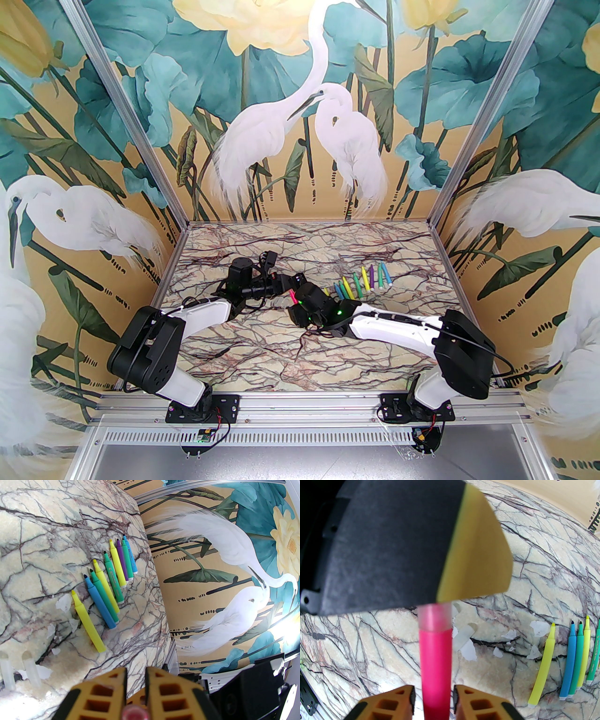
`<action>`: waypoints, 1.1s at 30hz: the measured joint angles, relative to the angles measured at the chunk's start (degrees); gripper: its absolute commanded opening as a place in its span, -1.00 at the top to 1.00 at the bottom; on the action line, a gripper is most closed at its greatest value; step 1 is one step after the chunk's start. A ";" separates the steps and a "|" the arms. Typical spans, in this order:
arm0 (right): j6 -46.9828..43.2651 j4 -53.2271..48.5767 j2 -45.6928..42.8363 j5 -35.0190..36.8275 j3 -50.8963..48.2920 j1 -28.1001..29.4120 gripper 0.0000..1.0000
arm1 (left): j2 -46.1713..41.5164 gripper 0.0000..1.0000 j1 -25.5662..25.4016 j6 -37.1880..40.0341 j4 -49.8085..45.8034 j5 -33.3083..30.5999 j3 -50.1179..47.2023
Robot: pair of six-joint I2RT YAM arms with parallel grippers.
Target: Open the pen caps
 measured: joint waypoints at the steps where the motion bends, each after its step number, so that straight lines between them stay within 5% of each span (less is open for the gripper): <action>1: 0.00 0.11 0.00 -0.13 -0.04 0.00 0.41 | 0.20 0.94 0.00 -0.31 0.22 0.00 0.00; 8: 0.02 0.46 0.00 -0.52 -0.68 -0.42 0.50 | 1.68 0.94 0.00 -1.53 0.70 0.55 0.35; 20: 0.02 2.82 -0.39 -1.55 -2.58 -1.14 0.99 | 2.40 1.00 0.00 -1.18 -1.14 0.72 2.03; 33: -0.02 3.89 -7.76 -7.65 -12.41 -1.20 1.00 | 3.21 1.00 2.62 -2.12 -3.02 -0.57 5.79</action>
